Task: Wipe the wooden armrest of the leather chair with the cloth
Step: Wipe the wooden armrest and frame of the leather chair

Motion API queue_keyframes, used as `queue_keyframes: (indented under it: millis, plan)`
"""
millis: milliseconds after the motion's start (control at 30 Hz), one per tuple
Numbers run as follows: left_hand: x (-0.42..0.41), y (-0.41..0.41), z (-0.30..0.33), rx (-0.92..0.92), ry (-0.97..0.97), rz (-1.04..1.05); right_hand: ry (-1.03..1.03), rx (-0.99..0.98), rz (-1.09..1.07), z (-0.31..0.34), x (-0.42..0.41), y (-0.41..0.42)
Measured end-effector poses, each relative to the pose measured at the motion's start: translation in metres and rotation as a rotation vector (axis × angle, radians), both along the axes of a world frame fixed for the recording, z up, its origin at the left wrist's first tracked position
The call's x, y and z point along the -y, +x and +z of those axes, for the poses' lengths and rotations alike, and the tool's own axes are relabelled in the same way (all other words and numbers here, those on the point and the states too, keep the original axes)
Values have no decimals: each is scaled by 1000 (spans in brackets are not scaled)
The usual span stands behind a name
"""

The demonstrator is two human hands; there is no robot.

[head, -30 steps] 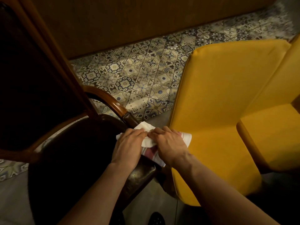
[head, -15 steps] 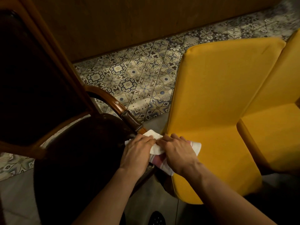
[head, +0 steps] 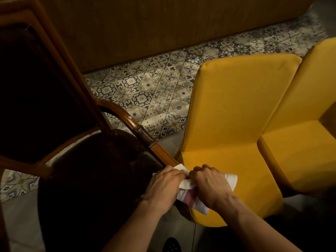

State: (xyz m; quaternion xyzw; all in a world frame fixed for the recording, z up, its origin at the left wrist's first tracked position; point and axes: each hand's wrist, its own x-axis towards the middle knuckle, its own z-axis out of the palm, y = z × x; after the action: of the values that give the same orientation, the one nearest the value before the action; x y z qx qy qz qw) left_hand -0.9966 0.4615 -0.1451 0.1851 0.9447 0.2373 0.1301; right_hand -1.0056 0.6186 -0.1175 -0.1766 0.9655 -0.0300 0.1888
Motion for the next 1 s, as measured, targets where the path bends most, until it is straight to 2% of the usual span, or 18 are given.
queue_keyframes:
  millis: [133, 333, 500, 767, 1000]
  plan:
    - [-2, 1, 17, 5, 47, -6, -20, -20, 17, 22, -10, 1]
    - [10, -31, 59, -150, 33, -21, -86, -168, 13, 62, -6, -23]
    - [42, -51, 75, -201, 19, 46, -127, -267, 39, 73, 23, -44]
    - [111, -89, 64, -217, 7, 184, -182, -279, 108, 66, 92, -104]
    - [163, -150, 27, -220, 35, 215, -196, -249, 103, 29, 145, -167]
